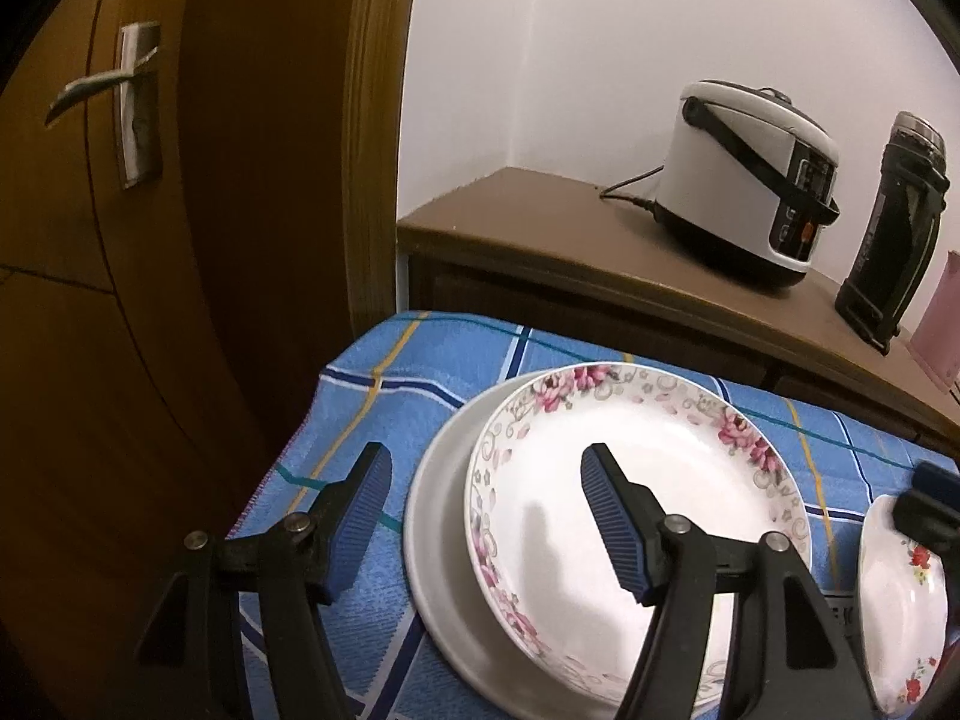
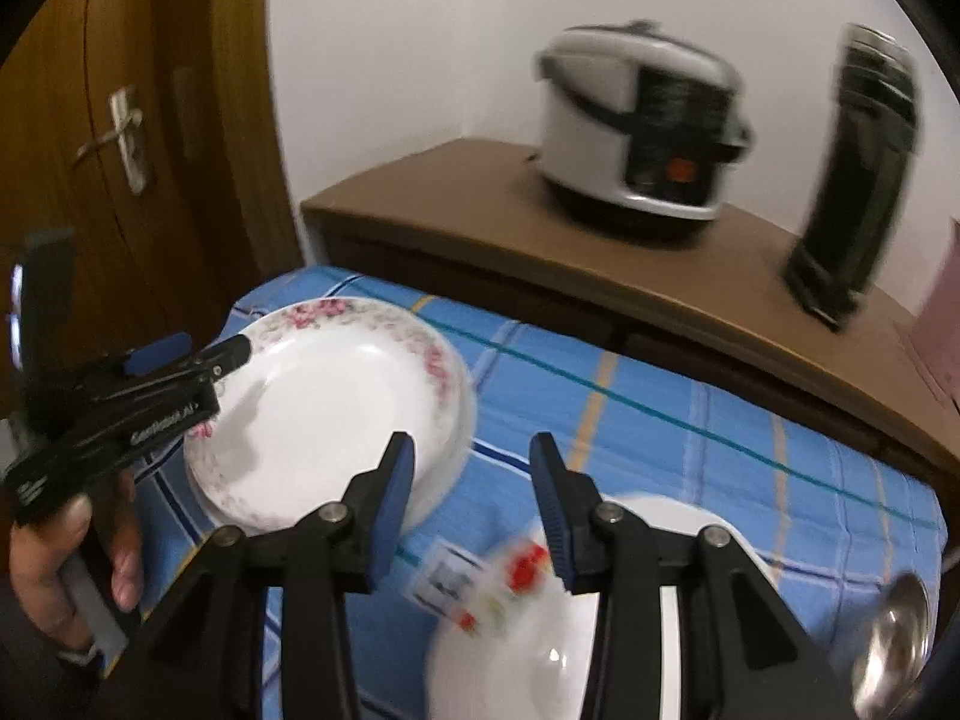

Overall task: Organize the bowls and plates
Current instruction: 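Open both grippers and pull back from the stacked plates, then move both grippers to the rim of the red-flower white plate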

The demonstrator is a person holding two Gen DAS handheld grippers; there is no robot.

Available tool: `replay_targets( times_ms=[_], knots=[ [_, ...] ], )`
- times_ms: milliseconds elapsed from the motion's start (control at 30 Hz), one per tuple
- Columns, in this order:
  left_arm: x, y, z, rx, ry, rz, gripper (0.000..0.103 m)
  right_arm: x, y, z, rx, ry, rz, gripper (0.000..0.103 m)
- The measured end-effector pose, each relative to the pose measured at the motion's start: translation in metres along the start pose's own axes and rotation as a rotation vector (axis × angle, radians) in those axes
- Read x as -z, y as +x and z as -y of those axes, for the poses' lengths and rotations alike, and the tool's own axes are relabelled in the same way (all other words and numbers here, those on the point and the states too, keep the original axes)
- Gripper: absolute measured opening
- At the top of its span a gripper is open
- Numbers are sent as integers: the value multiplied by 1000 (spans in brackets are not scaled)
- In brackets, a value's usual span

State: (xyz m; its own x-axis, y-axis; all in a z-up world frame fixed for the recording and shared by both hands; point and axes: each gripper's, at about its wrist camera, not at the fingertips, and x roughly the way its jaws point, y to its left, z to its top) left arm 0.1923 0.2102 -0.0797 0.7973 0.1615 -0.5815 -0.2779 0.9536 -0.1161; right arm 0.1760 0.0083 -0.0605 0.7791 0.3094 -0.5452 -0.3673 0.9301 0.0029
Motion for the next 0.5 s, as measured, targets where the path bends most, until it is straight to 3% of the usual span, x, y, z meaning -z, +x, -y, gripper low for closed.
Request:
replay_targets(
  times_ms=[233,433,500],
  knots=[
    [6,-21,20,-18,51,60,68,41,-35,58,96,114,-47,42],
    [30,-51,80,102,163,27,68,59,-29,94,137,209,-156,48],
    [41,-55,108,184,224,-4,68,63,-28,97,159,199,-179,48]
  ],
)
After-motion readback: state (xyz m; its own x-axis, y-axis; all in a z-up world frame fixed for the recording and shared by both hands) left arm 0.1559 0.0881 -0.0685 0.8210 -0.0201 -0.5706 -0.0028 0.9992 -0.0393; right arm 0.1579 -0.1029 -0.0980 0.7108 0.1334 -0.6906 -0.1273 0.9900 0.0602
